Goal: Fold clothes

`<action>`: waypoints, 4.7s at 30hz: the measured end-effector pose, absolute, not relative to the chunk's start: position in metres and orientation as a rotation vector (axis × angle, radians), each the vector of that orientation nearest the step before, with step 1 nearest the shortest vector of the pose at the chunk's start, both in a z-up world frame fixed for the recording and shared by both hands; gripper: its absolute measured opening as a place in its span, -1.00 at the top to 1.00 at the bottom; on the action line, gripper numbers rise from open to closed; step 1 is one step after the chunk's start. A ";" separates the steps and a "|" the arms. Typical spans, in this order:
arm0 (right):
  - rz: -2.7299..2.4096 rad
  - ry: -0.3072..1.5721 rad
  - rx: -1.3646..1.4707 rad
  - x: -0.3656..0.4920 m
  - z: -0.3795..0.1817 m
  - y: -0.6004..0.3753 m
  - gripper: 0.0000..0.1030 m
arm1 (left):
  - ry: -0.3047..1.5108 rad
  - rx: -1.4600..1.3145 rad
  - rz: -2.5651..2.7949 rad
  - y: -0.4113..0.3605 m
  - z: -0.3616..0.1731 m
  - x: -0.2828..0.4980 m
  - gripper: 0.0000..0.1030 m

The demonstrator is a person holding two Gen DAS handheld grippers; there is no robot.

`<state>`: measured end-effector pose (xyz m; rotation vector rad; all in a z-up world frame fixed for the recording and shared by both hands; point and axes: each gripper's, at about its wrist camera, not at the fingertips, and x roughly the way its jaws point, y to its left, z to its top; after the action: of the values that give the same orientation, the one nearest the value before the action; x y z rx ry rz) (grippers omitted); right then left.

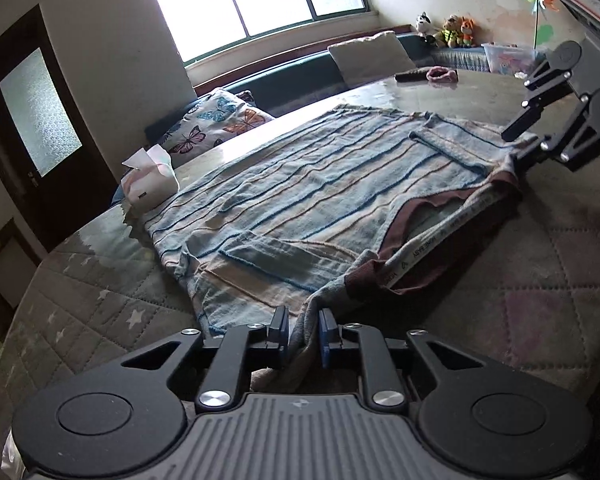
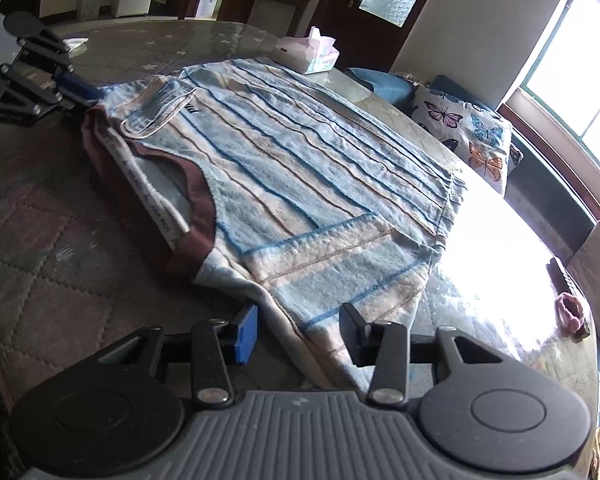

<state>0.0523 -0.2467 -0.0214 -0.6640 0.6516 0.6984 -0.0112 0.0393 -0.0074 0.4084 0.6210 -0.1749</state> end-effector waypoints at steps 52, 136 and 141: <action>0.649 0.487 -0.411 0.045 0.095 -0.242 0.90 | 0.432 0.371 -0.118 0.092 0.093 0.007 0.90; 0.513 0.720 -0.068 0.207 0.001 -0.233 0.69 | 0.651 0.119 0.005 0.114 0.045 0.153 0.40; 0.607 0.744 -0.117 0.211 -0.006 -0.190 0.69 | 0.726 0.091 -0.117 0.082 0.031 0.179 0.53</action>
<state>0.2106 -0.1901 -0.0058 -0.1167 0.7440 0.6069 0.1790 0.0816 0.0312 0.0914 0.7262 -0.1170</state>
